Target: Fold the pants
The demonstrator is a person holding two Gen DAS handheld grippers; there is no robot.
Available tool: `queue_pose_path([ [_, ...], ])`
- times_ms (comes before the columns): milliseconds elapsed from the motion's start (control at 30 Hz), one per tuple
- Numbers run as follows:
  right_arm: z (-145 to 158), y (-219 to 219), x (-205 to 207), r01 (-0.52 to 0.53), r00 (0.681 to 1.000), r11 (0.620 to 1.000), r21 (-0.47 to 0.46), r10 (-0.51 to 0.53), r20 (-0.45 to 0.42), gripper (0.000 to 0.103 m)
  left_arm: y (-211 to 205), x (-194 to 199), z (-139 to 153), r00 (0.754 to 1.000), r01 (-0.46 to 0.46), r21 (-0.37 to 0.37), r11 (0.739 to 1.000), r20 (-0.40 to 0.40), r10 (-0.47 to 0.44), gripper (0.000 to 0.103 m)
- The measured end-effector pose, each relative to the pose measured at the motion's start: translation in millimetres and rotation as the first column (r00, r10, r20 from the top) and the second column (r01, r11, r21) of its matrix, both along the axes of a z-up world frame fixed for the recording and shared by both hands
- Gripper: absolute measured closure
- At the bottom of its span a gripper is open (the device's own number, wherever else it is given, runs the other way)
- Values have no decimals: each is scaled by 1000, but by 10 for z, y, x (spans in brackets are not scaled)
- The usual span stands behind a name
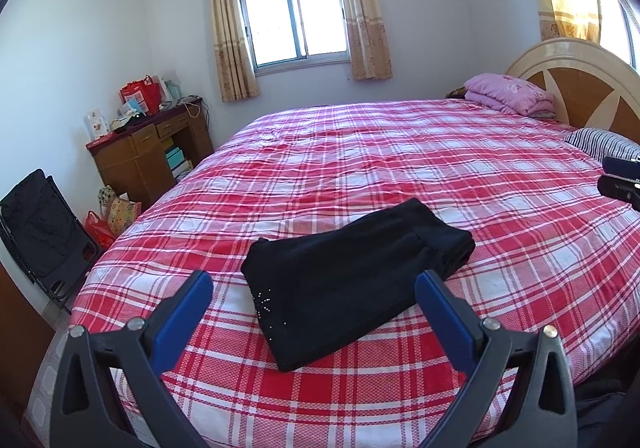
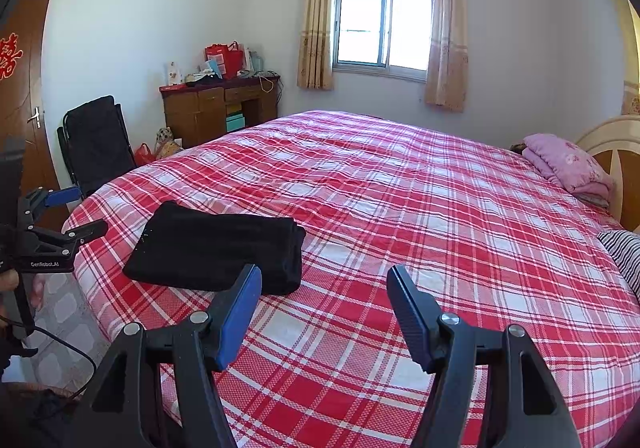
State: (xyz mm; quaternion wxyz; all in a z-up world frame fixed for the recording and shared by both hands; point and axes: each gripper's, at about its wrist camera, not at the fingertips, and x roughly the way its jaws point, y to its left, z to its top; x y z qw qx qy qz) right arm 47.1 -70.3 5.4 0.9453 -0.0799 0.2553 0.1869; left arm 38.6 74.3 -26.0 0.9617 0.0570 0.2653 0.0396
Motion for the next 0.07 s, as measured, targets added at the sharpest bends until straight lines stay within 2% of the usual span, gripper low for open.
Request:
queue_pose_path([
  [67, -1, -3, 5, 2, 1000, 1000, 4, -2, -1, 36, 0, 8, -7, 1000, 9, 2, 1000, 0, -9, 0],
])
